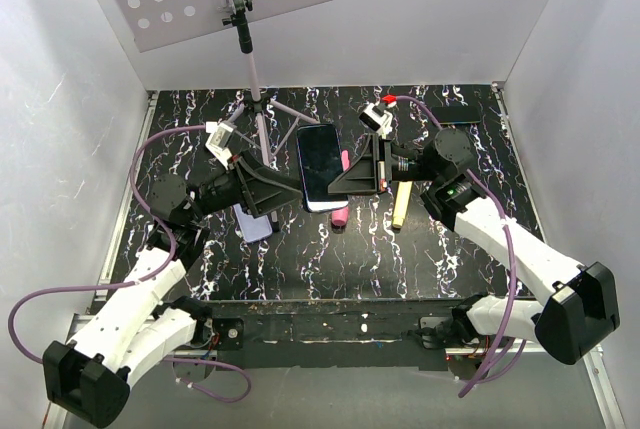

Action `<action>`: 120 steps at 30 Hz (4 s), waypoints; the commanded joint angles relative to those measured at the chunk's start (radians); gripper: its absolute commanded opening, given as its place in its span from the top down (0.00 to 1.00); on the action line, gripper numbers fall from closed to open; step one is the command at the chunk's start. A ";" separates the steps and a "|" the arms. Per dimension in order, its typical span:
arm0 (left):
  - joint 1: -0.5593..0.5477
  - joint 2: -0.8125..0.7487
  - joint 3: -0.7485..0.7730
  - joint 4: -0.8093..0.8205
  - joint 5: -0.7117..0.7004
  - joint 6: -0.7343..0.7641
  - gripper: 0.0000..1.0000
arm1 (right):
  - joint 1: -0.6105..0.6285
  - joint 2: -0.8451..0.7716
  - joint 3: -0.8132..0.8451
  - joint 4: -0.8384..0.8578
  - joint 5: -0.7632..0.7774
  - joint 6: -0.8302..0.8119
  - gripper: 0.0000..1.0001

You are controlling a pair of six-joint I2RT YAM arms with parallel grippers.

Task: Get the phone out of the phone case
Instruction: Remove the phone case from the phone, then place the phone case at the center of the board.

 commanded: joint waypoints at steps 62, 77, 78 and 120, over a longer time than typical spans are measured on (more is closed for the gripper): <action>0.280 0.256 0.030 -0.911 -0.590 0.458 1.00 | -0.004 -0.187 0.165 -0.788 0.269 -0.623 0.99; 0.375 0.329 -0.053 -0.796 -0.505 0.485 1.00 | -0.013 -0.160 0.145 -0.748 0.245 -0.618 0.99; 0.376 0.330 -0.062 -0.791 -0.501 0.483 1.00 | -0.013 -0.161 0.142 -0.748 0.246 -0.618 0.99; 0.376 0.386 0.019 -0.950 -0.590 0.486 0.02 | -0.042 -0.147 0.085 -0.718 0.252 -0.594 0.99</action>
